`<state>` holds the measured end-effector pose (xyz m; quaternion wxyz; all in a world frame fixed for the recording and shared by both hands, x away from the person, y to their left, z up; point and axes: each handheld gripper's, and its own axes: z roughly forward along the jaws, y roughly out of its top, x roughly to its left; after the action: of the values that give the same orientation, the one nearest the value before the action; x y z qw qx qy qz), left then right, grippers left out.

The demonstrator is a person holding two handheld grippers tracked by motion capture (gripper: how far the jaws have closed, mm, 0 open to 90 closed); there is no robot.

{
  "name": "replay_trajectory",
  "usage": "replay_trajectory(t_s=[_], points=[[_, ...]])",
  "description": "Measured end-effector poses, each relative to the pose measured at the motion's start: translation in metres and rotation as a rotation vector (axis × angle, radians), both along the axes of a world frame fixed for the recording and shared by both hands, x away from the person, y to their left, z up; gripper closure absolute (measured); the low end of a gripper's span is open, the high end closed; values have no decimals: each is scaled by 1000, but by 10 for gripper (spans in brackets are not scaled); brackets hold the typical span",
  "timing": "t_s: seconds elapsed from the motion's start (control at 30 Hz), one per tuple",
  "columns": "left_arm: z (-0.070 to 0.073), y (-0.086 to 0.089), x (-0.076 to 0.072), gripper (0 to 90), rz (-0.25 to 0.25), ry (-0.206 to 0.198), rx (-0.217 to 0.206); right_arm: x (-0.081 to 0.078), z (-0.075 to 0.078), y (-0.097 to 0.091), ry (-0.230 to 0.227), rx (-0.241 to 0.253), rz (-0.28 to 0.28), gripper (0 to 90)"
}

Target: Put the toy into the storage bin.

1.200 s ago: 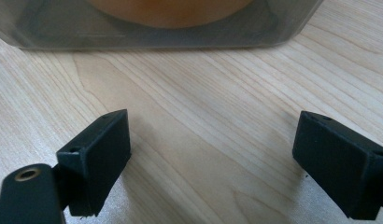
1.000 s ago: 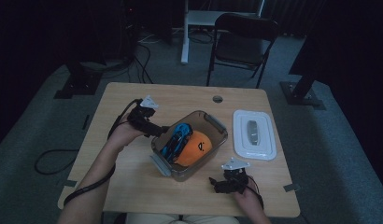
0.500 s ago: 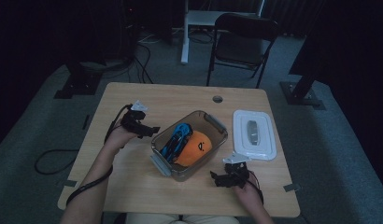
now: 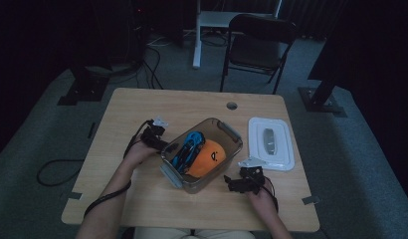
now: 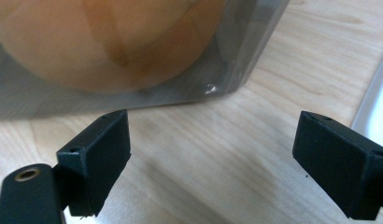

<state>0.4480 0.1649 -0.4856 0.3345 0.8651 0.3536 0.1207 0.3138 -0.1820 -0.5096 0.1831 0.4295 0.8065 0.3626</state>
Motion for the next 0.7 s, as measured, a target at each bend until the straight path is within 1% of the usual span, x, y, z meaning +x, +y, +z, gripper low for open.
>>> replay_trajectory(t_s=[0.03,0.13,0.27,0.33,0.4,0.47,0.5,0.53,0.6,0.63,0.7], points=[[0,-1,-1,118,3,-4,4,1,1,0,-3,3,-1,110],[-1,0,-2,118,14,1,-4,2,3,2,-12,8,-12,110],[0,1,-9,118,4,-6,5,3,4,5,-21,20,-16,110],[2,2,-13,118,-3,-13,13,4,5,7,-18,6,-16,110],[3,3,-17,118,-12,-15,7,5,5,7,-19,2,-20,110],[3,3,-17,118,-12,-15,7,5,5,6,-18,1,-23,110],[4,3,-24,118,-26,-8,5,6,5,6,-22,-5,-22,110],[4,3,-27,118,-35,-6,7,6,5,5,-25,-4,-22,110],[4,3,-33,117,-43,-11,7,7,5,4,-17,16,-15,110],[4,3,-33,117,-43,-11,7,7,5,4,-17,16,-15,110],[4,4,-38,117,-45,-12,8,9,5,5,-16,16,-8,110]])
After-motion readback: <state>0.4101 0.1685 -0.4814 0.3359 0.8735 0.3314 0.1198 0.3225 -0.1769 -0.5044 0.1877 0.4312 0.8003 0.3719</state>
